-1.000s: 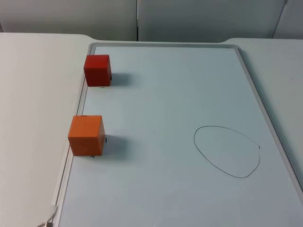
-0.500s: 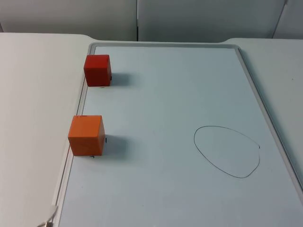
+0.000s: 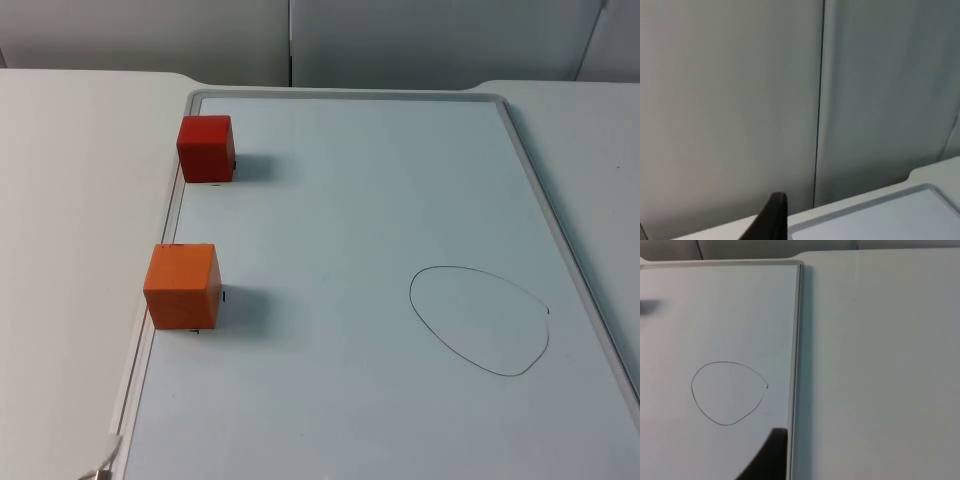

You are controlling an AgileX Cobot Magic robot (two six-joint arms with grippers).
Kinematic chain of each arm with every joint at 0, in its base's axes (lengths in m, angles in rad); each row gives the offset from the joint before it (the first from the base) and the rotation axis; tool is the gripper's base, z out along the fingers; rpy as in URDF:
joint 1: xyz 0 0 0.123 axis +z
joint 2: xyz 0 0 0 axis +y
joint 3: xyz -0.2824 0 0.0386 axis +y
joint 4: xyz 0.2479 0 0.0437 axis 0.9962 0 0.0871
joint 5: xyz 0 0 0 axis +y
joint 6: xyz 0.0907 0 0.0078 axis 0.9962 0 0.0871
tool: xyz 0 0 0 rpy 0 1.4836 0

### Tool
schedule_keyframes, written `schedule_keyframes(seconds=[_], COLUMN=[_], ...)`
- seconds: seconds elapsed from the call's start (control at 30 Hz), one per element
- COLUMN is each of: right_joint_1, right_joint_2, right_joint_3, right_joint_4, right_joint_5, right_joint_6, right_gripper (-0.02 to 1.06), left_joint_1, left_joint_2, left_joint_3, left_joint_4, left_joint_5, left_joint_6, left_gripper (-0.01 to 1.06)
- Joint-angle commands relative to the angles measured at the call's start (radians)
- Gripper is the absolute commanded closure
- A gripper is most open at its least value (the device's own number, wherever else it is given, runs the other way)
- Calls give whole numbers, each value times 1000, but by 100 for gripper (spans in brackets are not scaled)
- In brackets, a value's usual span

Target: Pick up one cube with the left hand and another cube with the right hand. First place the cube in the right hand at the target position, then stack the cube in the left hand on top.

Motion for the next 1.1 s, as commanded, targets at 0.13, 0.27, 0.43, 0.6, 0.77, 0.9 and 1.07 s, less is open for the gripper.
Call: schedule_keyframes(seconds=[0.13,0.27,0.43,0.6,0.77,0.9,1.07], right_joint_1=[3,3,3,3,3,3,3], right_joint_2=[-3,-3,-3,-3,-3,-3,-3], right_joint_3=[4,4,4,4,4,4,4], right_joint_4=[0,0,0,0,0,0,0], right_joint_5=[-8,-8,-8,-8,-8,-8,-8], right_joint_6=[-9,-9,-9,-9,-9,-9,-9], right_gripper=[0,0,0,0,0,0,0], left_joint_1=[-15,-64,-131,-162,-182,-182,-182], left_joint_2=[384,562,773,947,1063,1136,1174], left_joint_3=[-185,-299,-433,-556,-614,-625,-625], left_joint_4=[-2,96,328,332,353,353,340], left_joint_5=[45,116,199,313,323,327,329], left_joint_6=[-142,-239,-451,-501,-563,-617,-627], left_gripper=[1,1,1,1,1,1,1])
